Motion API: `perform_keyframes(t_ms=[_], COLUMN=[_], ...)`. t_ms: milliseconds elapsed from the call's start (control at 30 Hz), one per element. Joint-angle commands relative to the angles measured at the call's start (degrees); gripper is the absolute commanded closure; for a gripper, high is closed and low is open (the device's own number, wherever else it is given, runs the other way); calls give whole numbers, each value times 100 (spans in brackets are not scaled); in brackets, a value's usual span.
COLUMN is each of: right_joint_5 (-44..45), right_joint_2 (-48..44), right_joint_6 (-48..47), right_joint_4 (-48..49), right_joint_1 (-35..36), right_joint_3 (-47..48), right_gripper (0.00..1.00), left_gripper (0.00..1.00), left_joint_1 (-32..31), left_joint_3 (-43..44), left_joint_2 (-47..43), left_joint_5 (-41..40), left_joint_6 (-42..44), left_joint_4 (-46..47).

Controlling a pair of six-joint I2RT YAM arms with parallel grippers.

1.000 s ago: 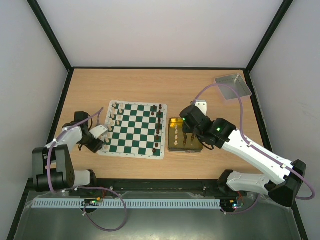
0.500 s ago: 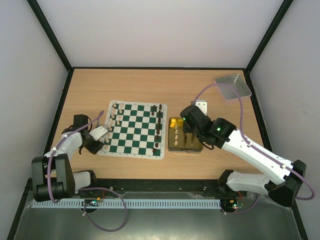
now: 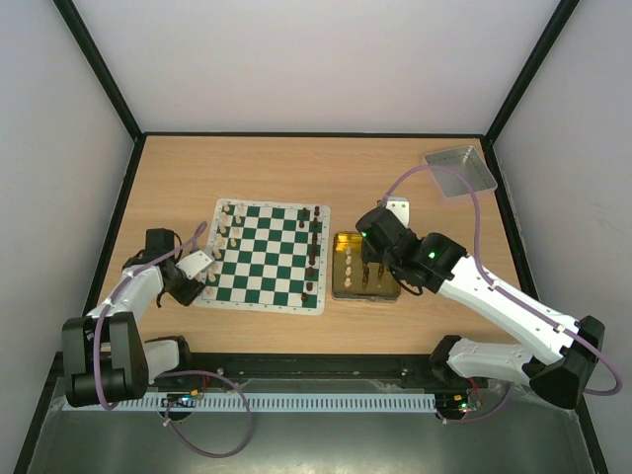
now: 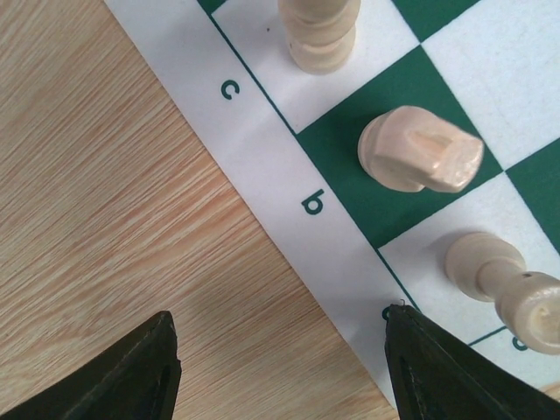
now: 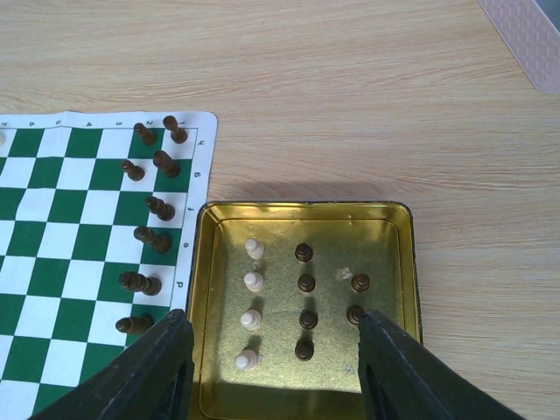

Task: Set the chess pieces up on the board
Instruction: Move the chessboard to the center of the board.

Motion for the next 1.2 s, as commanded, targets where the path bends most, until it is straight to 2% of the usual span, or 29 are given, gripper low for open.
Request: perform_keyframes(t_ms=[0, 767, 1167], right_joint_5=[104, 80, 22], right_joint_2=[-86, -122, -91], right_joint_6=[-21, -56, -86], right_joint_4=[-30, 14, 55], right_joint_1=[-28, -49, -49], right_joint_3=[-10, -105, -116], right_gripper=[51, 51, 51], left_gripper=[35, 34, 34], left_joint_1=[33, 96, 107], left_joint_3=[-383, -504, -350], left_joint_2=[177, -262, -517], left_joint_5=[-488, -962, -832], left_joint_6=[276, 651, 880], left_joint_4=[-779, -1077, -1396])
